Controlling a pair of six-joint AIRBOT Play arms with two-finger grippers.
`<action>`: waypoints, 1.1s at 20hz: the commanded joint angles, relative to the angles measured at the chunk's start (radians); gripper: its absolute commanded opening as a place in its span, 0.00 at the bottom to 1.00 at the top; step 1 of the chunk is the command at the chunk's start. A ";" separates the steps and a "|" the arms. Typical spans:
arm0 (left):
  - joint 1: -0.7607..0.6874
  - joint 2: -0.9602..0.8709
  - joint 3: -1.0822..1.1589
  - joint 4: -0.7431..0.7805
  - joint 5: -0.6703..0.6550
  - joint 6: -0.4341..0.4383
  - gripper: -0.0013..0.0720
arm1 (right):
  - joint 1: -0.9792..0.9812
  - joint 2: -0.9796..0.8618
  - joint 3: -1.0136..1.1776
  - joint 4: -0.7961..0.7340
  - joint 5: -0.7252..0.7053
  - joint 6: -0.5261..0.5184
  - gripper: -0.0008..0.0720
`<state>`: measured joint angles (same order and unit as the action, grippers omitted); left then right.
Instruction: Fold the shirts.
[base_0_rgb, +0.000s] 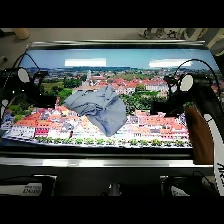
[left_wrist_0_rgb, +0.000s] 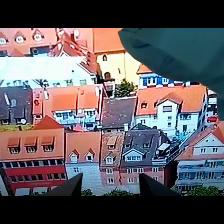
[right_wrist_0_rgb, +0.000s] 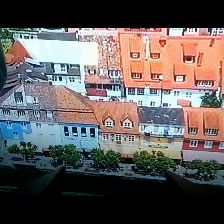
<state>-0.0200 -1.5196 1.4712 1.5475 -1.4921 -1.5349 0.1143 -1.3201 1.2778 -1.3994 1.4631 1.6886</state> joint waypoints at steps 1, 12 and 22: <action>0.000 -0.002 0.000 0.000 0.000 0.000 0.62 | 0.000 -0.001 0.001 0.000 0.000 0.000 0.93; 0.000 -0.007 0.000 0.000 0.000 0.000 0.62 | 0.000 -0.001 0.001 0.000 -0.005 0.001 0.93; -0.003 -0.056 0.000 -0.068 0.036 -0.003 0.62 | 0.000 -0.002 0.001 0.086 -0.166 0.066 0.93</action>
<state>-0.0212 -1.5509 1.4712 1.5143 -1.4807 -1.5372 0.1143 -1.3209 1.2778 -1.3773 1.3701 1.7061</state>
